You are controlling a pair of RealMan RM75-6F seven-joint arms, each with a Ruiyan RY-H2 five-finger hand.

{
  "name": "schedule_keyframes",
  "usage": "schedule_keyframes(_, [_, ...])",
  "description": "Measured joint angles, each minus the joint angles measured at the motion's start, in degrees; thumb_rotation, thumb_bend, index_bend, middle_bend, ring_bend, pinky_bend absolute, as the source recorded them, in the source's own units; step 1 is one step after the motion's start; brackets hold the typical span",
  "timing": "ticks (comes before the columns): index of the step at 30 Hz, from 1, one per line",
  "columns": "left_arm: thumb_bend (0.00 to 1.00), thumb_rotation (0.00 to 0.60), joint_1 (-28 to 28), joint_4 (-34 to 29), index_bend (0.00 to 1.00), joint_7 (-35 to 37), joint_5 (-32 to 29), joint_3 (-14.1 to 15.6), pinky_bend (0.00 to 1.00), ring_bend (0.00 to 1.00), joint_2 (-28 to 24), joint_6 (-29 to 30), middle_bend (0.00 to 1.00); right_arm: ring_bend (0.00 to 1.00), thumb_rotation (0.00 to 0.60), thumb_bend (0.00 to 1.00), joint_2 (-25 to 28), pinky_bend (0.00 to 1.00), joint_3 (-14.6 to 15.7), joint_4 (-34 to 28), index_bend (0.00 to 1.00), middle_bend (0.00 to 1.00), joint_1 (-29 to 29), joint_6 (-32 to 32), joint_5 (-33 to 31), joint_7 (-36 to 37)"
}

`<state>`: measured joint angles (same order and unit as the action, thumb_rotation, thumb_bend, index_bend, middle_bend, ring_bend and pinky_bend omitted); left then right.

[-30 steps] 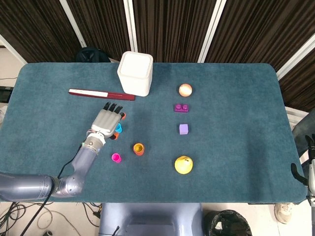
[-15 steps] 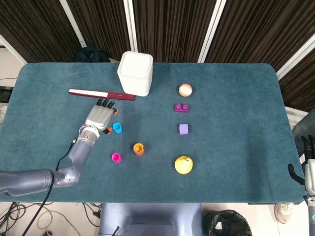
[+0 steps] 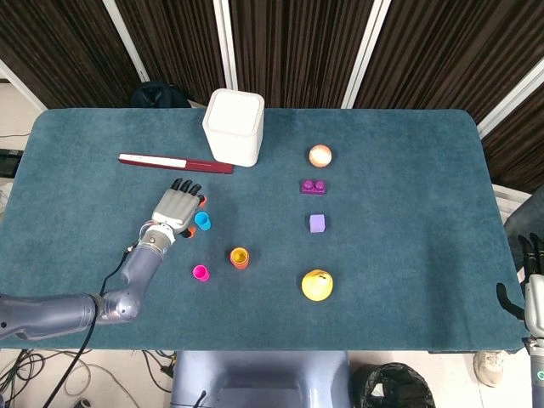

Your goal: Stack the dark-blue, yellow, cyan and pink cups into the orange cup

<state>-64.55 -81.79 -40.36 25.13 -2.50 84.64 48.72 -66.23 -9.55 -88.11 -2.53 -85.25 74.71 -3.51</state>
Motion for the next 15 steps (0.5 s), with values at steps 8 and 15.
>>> schedule_keyframes(8, [0.27, 0.600, -0.21, 1.60, 0.36, -0.54, 0.65, -0.07, 0.00, 0.00, 2.24, 0.32, 0.14, 0.06, 0.600, 0.42, 0.14, 0.00, -0.18, 0.06, 0.04, 0.00, 0.10, -0.25, -0.09, 0.27])
schedule_keyframes(15, [0.28, 0.600, -0.25, 2.25, 0.40, -1.07, 0.98, -0.17, 0.00, 0.00, 3.24, 0.81, 0.15, 0.06, 0.600, 0.42, 0.22, 0.00, -0.26, 0.11, 0.04, 0.00, 0.16, -0.33, -0.12, 0.52])
